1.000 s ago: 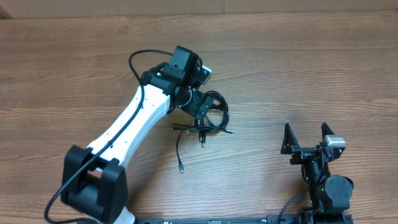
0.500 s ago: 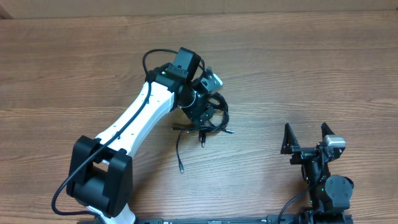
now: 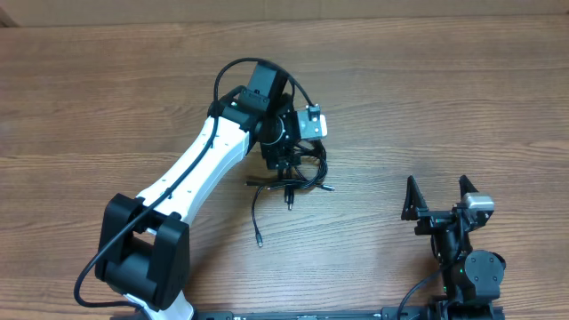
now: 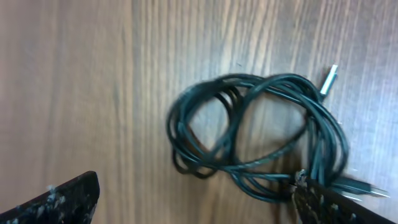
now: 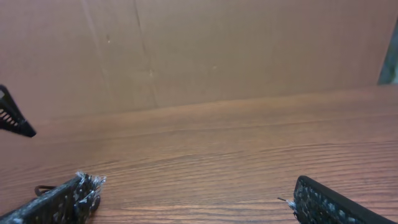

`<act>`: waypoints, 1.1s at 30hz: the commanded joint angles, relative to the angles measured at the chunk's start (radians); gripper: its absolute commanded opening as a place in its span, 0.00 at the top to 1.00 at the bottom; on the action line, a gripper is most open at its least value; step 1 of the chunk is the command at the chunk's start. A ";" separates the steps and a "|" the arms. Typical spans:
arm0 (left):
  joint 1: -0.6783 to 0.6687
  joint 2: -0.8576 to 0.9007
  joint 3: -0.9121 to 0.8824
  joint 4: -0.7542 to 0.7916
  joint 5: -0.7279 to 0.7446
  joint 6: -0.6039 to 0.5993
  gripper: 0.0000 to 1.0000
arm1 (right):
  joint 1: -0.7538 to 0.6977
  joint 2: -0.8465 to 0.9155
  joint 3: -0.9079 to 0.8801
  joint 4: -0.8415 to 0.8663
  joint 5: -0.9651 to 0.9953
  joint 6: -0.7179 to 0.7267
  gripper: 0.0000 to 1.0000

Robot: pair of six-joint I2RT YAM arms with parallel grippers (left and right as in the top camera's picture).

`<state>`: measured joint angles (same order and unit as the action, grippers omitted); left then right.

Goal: Untangle cables
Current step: 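Lower the left gripper onto the cable loops and close on them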

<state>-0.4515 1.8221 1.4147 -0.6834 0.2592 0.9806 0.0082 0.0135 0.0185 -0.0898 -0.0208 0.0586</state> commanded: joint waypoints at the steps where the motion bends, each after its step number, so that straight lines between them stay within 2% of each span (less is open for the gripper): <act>1: -0.011 0.039 0.022 0.044 0.020 0.084 0.01 | 0.005 -0.010 -0.010 0.005 0.009 -0.004 0.00; 33: -0.033 0.170 0.022 0.109 -0.005 0.124 0.00 | 0.005 -0.010 -0.010 0.005 0.009 -0.004 0.00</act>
<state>-0.4831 1.9549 1.4204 -0.5888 0.2504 1.0813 0.0082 0.0135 0.0185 -0.0898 -0.0208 0.0586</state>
